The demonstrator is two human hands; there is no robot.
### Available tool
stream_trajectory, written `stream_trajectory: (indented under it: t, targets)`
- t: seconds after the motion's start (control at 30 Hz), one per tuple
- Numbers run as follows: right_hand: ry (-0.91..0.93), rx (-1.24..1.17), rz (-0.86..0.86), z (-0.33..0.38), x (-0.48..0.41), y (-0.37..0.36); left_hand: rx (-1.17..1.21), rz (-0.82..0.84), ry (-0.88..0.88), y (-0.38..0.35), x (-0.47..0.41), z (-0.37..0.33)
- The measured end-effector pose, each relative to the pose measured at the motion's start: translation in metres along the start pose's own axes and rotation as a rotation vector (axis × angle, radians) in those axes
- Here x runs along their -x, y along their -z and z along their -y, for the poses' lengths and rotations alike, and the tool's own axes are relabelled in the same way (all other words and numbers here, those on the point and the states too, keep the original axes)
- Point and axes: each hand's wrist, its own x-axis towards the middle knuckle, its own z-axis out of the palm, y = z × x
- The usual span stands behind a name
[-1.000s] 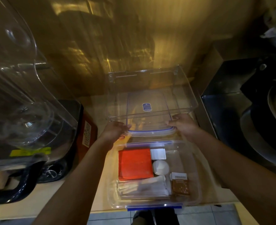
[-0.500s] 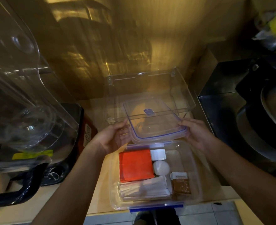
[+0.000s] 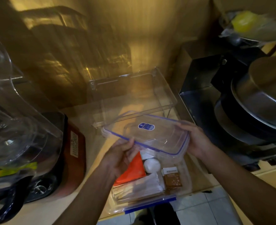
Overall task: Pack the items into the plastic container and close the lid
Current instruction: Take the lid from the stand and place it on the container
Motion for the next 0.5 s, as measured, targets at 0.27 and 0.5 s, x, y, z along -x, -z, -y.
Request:
stream_trajectory:
  t: [0.27, 0.5]
  targets:
    - [0.002, 0.080, -0.085, 0.001, 0.006, 0.000, 0.098, 0.085, -0.021, 0.007, 0.023, 0.013]
    - [-0.027, 0.183, 0.133, 0.013, 0.005, 0.017, -0.179, 0.025, -0.033, 0.056, 0.034, -0.031]
